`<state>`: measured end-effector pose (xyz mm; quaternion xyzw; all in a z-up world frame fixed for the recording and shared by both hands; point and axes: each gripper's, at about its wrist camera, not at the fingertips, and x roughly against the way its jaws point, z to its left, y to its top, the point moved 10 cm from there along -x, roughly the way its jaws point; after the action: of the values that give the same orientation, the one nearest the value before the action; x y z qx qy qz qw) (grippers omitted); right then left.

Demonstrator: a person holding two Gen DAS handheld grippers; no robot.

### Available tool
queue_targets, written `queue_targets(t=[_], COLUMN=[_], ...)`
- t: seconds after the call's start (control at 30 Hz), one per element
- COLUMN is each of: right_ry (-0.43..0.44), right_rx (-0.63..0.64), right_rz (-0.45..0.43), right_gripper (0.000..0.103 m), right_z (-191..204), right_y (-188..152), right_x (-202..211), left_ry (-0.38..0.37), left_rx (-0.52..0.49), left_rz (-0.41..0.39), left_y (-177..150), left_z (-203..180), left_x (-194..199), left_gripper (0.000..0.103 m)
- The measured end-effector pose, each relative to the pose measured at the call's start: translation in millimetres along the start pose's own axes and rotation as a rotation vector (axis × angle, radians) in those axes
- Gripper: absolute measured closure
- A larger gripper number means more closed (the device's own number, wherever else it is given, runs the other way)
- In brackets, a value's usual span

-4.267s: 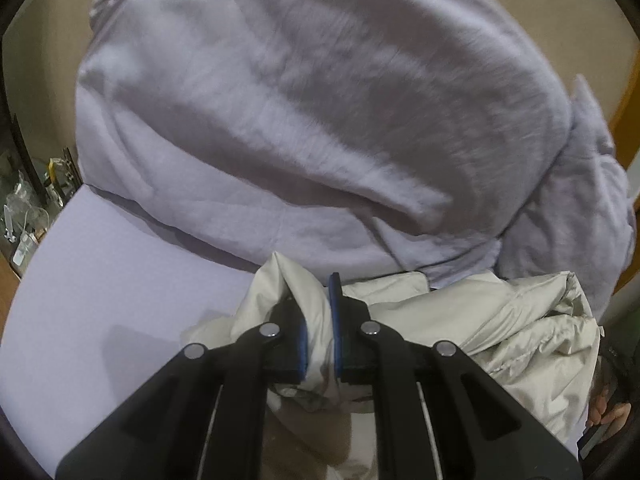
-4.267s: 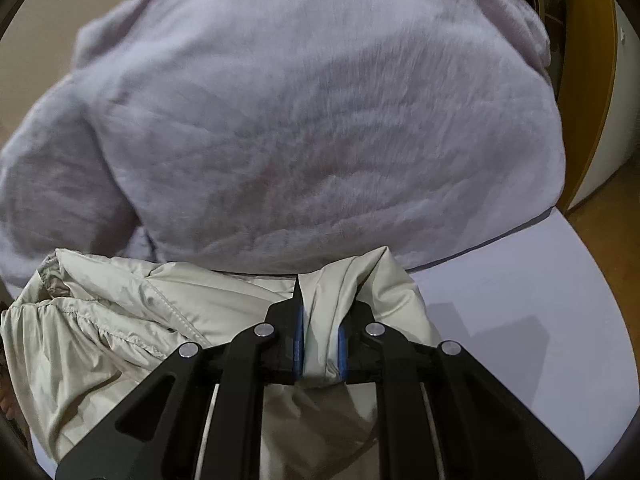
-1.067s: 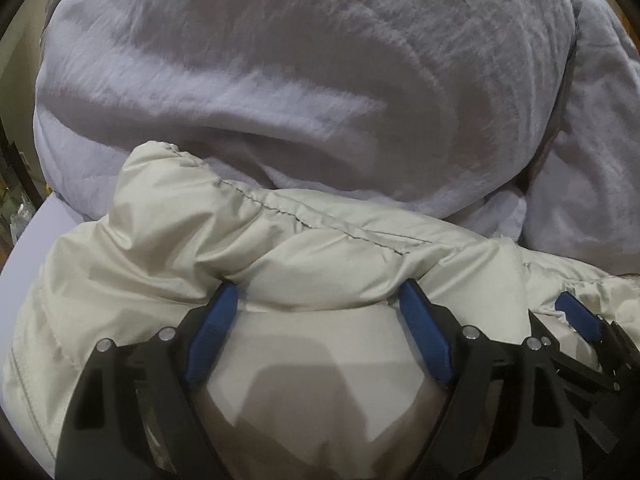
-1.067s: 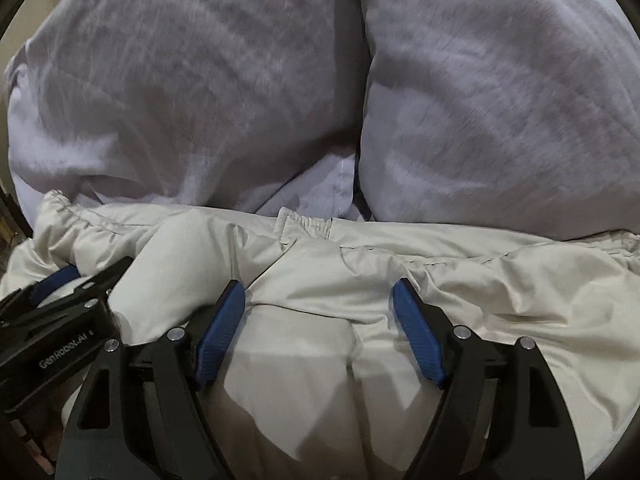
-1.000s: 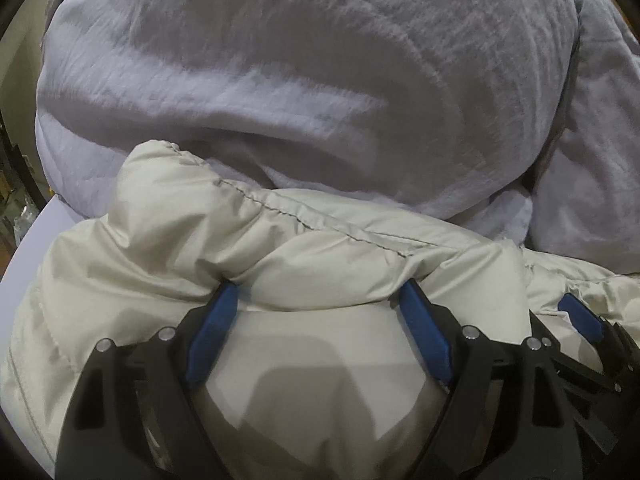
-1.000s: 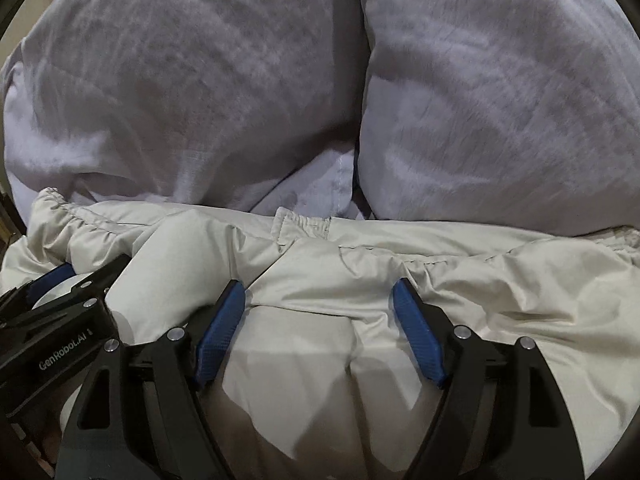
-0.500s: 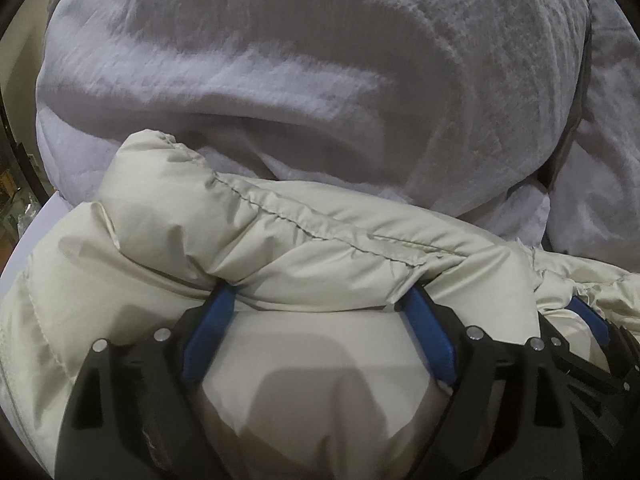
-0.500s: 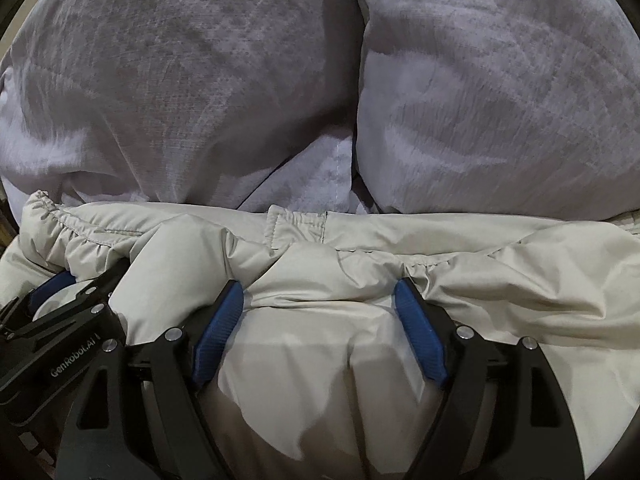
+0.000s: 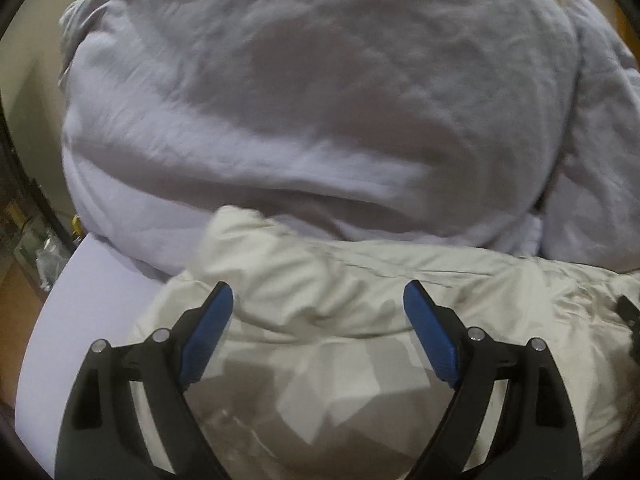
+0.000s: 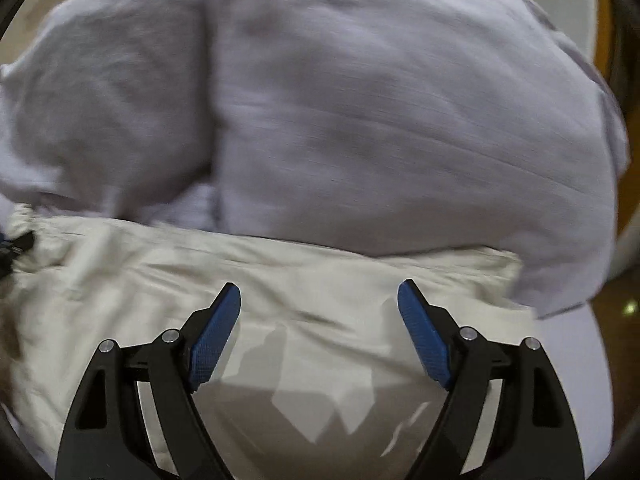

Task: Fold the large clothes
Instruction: 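Push the folded jacket edge toward the pillows with both tools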

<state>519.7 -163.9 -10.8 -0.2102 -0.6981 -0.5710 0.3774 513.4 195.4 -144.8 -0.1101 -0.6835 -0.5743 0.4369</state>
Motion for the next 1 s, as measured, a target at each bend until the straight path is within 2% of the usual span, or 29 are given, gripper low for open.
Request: queue_targets(t=[0.13, 0.17, 0.33, 0.47, 0.6, 0.8, 0.9, 0.93, 1.0], right_ry=[-0.021, -0.024, -0.032, -0.018, -0.020, -0.022, -0.044, -0.049, -0.009], right_rx=[-0.035, -0.035, -0.007, -0.012, -0.013, -0.009, -0.003, -0.007, -0.050], right_rz=[0.030, 0.036, 0.032, 0.028, 0.020, 0.021, 0.046, 0.056, 0.056], right_gripper=[0.021, 0.020, 0.016, 0.014, 0.012, 0.010, 0.010, 0.010, 0.010], right_z=[-13.3, -13.9, -6.5, -7.4, -7.6, 7.9, 8.3, 10.1, 16.9], right_y=[-12.2, -14.2, -21.7, -24.7, -24.8, -23.9, -23.7, -23.1, -15.3], right_x=[-22.2, -28.1, -56.3, -71.1, -85.9, -99.6, -109.2, -109.0, -96.8], left_ry=[0.045, 0.052, 0.077, 0.077, 0.076, 0.070, 0.066, 0.066, 0.046], left_rx=[0.011, 0.006, -0.025, -0.016, -0.010, 0.004, 0.005, 0.007, 0.026], left_rz=[0.035, 0.040, 0.034, 0.038, 0.041, 0.050, 0.061, 0.064, 0.065], left_y=[-8.6, -2.1, -10.2, -10.9, -15.0, -24.8, -21.3, -19.2, -15.8], left_z=[9.7, 4.3, -2.3, 13.4, 11.5, 27.3, 32.0, 46.1, 49.0], left_x=[-22.2, -35.6, -54.6, -71.3, -82.8, -105.4, -108.7, -92.6, -82.8], left_gripper=[0.016, 0.016, 0.010, 0.008, 0.007, 0.005, 0.007, 0.009, 0.012])
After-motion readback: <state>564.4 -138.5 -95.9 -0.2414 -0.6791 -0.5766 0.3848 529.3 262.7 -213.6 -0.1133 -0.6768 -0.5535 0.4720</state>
